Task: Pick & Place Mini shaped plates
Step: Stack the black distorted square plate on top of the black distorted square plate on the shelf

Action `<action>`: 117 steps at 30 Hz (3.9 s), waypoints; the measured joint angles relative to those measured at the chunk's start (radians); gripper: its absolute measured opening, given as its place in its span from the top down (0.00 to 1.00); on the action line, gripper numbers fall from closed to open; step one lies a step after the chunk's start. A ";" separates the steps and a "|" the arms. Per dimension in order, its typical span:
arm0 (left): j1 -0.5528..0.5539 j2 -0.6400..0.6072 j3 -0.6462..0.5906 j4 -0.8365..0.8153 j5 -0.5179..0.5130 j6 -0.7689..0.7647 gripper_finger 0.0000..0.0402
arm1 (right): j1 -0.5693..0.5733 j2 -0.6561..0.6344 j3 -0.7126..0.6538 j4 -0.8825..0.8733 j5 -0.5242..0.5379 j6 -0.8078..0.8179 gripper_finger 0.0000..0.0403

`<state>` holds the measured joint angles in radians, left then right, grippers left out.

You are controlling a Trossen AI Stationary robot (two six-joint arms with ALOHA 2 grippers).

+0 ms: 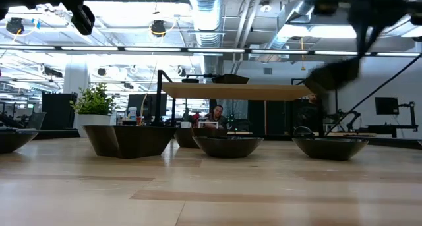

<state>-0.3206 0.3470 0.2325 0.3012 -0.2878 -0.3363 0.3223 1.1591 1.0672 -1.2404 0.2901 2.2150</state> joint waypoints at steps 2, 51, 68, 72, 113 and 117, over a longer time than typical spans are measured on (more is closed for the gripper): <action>0.000 0.000 0.000 0.001 0.000 0.000 0.96 | 0.019 0.000 0.032 0.002 0.073 0.000 1.00; 0.000 0.000 0.000 0.041 -0.105 0.130 0.96 | -0.414 0.337 0.080 1.178 0.634 -0.441 1.00; 0.000 0.000 0.000 0.045 -0.105 0.125 0.96 | -0.418 0.334 0.080 1.104 0.594 -0.418 1.00; 0.000 0.000 0.000 0.045 -0.102 0.120 0.96 | -0.432 0.333 0.080 1.086 0.547 -0.454 1.00; 0.000 0.002 0.000 0.075 -0.108 0.113 0.96 | -1.001 0.463 0.706 0.096 -0.481 -1.683 1.00; 0.000 0.002 0.000 0.084 -0.108 0.110 0.96 | -1.030 0.541 0.786 0.072 -0.522 -1.768 1.00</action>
<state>-0.3206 0.3489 0.2321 0.3852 -0.3960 -0.2267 -0.7072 1.6996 1.8529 -1.1685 -0.2322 0.4473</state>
